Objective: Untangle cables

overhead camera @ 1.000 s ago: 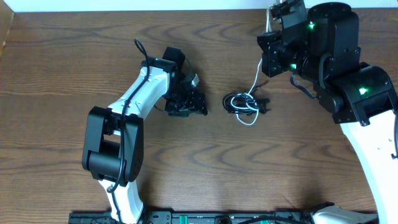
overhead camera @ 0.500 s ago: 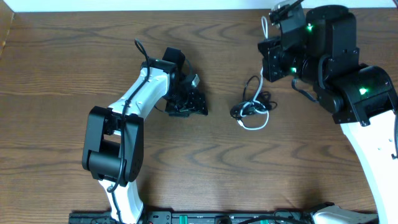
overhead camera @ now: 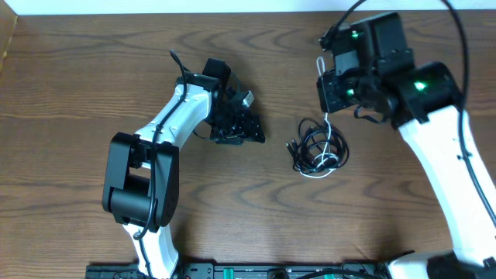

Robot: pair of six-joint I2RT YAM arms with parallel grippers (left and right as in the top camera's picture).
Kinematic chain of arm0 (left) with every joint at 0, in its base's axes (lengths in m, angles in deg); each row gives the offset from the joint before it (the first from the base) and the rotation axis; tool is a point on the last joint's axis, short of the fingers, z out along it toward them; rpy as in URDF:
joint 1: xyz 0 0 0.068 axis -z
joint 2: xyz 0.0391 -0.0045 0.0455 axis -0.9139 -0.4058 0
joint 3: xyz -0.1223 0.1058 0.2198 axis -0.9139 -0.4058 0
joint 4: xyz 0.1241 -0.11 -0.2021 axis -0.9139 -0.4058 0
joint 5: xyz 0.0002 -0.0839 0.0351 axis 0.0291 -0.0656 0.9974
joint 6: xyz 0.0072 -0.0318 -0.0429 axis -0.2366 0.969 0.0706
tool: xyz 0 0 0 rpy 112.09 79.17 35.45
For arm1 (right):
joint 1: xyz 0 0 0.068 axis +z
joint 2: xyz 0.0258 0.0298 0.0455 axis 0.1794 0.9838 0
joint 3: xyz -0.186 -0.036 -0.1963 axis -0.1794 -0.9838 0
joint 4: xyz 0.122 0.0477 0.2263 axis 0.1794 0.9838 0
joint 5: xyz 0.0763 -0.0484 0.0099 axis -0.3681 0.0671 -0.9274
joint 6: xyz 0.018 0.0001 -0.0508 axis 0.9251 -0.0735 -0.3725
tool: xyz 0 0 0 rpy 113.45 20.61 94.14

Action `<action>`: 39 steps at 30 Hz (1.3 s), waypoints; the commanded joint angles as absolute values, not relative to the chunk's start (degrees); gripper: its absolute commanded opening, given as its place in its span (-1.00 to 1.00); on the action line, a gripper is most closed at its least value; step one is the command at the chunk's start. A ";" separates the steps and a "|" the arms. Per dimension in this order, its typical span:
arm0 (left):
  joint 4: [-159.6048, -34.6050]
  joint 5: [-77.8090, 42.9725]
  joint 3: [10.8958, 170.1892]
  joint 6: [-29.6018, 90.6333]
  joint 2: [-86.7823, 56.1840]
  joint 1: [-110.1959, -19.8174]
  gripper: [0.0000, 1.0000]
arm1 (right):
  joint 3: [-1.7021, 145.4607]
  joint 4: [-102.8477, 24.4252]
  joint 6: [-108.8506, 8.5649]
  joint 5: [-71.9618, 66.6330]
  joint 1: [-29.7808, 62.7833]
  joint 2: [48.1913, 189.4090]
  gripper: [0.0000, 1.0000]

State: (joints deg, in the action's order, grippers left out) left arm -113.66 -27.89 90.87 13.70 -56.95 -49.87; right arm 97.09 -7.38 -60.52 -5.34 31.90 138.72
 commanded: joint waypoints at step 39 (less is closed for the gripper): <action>-113.84 -27.73 90.39 13.19 -57.14 -49.98 0.43 | 95.85 11.97 -79.32 -20.64 34.85 155.07 -0.02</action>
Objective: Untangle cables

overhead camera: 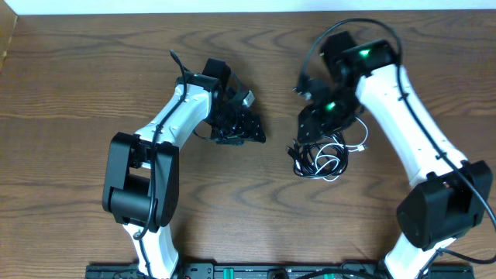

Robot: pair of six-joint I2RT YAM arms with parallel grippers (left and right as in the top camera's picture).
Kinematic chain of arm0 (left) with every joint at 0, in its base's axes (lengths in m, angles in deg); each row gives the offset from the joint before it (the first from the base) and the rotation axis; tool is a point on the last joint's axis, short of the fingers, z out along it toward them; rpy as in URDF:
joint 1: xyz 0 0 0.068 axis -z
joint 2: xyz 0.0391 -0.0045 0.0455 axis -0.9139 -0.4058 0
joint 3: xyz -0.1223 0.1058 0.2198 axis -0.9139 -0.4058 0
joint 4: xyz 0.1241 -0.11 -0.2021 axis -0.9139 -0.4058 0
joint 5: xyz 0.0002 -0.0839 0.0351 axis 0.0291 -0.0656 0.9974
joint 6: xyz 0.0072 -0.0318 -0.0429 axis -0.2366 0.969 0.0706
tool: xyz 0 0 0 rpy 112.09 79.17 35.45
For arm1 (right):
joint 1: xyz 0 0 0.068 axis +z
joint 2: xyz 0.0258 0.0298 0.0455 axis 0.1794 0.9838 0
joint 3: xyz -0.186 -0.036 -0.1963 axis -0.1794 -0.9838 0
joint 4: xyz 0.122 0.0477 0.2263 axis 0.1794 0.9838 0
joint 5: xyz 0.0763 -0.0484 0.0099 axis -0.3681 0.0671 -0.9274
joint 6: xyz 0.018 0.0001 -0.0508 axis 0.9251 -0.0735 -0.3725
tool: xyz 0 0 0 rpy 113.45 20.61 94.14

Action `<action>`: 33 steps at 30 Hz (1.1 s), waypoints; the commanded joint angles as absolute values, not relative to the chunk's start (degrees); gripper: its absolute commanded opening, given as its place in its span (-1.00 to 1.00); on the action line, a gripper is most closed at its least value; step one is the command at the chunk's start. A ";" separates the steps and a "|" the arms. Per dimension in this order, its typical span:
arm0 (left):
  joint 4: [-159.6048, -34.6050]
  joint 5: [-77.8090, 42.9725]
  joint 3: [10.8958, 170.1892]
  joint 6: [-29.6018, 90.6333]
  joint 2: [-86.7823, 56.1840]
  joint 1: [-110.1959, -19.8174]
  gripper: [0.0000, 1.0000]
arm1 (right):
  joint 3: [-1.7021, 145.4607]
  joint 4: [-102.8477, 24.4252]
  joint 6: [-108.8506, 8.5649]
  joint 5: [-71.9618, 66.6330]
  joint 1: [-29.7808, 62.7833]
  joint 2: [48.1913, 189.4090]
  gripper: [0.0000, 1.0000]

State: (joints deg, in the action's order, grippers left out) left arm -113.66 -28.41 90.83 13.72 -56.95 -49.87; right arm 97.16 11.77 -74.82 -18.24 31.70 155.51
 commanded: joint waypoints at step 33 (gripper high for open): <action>-113.79 -27.73 90.39 13.19 -57.14 -49.98 0.43 | 61.64 -15.88 -73.68 9.74 46.54 155.07 -0.55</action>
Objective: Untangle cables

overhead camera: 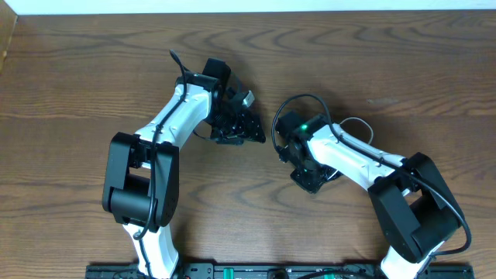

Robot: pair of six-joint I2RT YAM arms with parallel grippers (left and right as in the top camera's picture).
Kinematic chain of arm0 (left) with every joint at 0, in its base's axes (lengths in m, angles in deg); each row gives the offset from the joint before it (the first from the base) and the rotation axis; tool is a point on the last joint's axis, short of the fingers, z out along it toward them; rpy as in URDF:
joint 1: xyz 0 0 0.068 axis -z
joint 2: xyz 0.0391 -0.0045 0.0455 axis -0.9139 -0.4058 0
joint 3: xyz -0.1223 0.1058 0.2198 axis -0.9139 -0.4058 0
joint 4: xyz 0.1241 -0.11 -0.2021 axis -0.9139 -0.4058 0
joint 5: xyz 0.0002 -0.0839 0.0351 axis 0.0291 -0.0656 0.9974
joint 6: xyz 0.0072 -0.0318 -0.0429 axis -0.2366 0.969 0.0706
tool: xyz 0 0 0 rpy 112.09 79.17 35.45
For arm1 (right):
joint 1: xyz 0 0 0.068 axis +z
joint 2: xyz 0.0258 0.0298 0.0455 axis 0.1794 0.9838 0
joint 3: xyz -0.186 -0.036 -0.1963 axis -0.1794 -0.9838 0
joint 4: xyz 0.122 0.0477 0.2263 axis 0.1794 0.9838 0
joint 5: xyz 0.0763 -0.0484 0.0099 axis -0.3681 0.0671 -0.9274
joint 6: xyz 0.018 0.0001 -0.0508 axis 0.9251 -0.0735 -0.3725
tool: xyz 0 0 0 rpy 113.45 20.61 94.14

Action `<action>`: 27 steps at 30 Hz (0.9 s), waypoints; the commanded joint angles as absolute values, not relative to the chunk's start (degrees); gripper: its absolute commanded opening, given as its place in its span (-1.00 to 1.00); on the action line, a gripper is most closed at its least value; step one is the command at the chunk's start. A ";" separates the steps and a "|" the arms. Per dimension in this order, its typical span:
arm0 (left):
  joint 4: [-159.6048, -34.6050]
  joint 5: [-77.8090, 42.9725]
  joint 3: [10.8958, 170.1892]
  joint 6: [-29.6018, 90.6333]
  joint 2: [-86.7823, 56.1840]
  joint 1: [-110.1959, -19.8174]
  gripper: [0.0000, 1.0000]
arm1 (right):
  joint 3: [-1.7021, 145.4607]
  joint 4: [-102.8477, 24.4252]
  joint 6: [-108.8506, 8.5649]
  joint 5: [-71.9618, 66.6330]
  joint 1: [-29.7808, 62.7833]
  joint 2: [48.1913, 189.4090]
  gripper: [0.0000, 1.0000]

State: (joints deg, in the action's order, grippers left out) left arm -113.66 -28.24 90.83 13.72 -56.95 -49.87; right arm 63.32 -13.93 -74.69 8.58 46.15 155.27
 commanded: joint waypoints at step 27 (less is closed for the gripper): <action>-123.39 -74.84 90.39 -17.97 -57.12 -53.83 0.52 | 80.50 -17.04 -63.80 -47.57 21.32 144.30 -0.98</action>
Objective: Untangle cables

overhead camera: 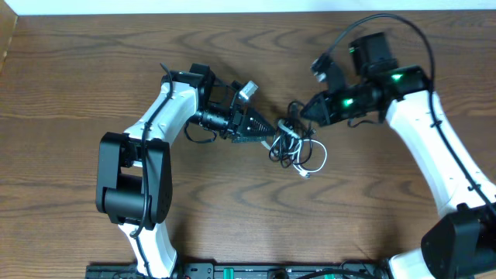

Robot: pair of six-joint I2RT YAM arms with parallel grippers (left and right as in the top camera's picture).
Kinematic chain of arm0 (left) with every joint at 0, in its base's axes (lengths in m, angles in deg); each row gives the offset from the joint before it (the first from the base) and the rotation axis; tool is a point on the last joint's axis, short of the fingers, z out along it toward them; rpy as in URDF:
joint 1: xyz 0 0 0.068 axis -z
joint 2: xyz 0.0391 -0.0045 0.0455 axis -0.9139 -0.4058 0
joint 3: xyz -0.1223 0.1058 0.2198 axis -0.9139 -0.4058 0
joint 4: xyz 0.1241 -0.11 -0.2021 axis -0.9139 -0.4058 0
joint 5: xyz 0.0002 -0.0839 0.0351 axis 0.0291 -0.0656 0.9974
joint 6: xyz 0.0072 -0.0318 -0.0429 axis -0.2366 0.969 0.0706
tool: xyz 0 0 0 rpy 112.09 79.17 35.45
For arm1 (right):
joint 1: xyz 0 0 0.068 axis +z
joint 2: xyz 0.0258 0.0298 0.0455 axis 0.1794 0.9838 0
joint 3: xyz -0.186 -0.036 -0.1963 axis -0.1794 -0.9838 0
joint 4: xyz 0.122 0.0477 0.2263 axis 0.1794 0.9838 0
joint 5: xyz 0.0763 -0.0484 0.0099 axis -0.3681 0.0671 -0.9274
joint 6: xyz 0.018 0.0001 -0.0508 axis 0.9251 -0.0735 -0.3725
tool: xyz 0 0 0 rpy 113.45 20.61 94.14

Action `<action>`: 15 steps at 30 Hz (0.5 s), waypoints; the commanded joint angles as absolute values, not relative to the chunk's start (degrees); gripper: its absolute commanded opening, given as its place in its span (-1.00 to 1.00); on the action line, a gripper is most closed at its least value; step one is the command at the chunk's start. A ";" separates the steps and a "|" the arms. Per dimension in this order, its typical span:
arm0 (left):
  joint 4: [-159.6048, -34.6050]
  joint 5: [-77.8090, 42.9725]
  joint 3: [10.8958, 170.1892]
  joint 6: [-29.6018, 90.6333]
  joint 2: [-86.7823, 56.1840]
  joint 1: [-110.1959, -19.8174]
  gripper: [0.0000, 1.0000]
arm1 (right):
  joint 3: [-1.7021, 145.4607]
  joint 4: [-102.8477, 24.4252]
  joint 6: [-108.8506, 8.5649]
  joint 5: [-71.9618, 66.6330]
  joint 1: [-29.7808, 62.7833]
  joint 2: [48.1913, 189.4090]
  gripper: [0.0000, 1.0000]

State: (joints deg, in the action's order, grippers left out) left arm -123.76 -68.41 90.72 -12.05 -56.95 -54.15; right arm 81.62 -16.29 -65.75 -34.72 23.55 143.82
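A tangle of black and white cables [295,149] lies on the wooden table just right of centre. A white loop [316,160] trails out at its lower right. My left gripper [270,129] reaches in from the left, and its fingers come to a point on the bundle's left edge, shut on a strand. From the upper right my right gripper [299,108] points down-left at the top of the bundle. It is shut on a black cable end [293,105]. The two grippers sit close together across the tangle.
The brown wooden table [77,77] fills the view, and a white wall strip runs along the far edge. The left arm [167,108] crosses the middle left. The right arm [434,147] comes down the right side, with its own black lead [387,23] arching over it.
My right gripper has moved from low over the bundle up and to the right, onto its top. My left gripper has moved right and now touches the bundle, which lies further left and more spread out.
At first my right gripper was high at the back right, with a white strand hanging to the bundle, and the left arm was resting. It was then down at the bundle's top, then low over it. Now both grippers meet at the shifted tangle.
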 commanded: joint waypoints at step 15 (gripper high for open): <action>-121.75 -63.49 90.39 -17.43 -57.14 -51.51 0.52 | 76.48 -19.99 -63.24 -49.62 17.89 144.32 -0.98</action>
